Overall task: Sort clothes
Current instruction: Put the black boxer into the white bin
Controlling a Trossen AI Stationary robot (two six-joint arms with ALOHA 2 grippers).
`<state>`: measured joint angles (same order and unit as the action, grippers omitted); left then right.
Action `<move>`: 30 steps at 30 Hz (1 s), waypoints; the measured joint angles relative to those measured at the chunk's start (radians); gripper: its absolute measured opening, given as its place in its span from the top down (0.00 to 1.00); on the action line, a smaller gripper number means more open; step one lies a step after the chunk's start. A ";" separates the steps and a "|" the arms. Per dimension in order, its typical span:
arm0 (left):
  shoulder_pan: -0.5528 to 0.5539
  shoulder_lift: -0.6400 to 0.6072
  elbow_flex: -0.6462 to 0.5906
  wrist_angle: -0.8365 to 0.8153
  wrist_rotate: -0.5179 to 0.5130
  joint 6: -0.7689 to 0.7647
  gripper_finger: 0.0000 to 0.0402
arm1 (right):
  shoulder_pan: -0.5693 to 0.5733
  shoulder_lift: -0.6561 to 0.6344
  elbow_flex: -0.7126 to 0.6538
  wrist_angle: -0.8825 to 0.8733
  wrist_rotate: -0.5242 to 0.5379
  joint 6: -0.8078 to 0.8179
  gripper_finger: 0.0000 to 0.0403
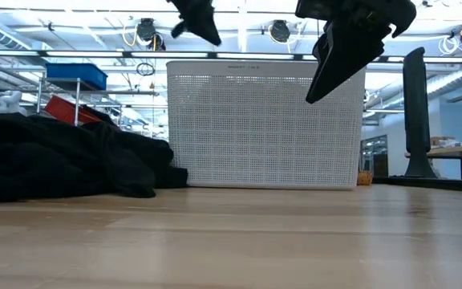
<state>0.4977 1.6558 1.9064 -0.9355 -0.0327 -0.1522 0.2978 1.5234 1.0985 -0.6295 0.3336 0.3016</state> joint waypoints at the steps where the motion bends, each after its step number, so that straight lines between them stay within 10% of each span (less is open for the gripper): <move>1: 0.001 -0.013 0.000 -0.006 -0.003 -0.005 0.99 | 0.000 0.000 0.000 0.001 0.000 0.000 0.50; 11: -0.135 -0.066 -0.007 -0.324 -0.072 0.019 0.98 | 0.000 0.000 0.000 0.003 0.000 0.012 0.50; 21: -0.104 0.022 -0.075 0.163 -0.217 0.054 0.99 | 0.003 0.000 0.000 0.050 0.000 0.015 0.50; 30: -0.020 0.310 -0.078 -0.039 -0.310 0.081 1.00 | 0.003 0.000 0.000 0.046 -0.001 0.005 0.50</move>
<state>0.4778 1.9653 1.8282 -0.9746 -0.3427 -0.0711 0.3008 1.5234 1.0985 -0.5839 0.3328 0.3062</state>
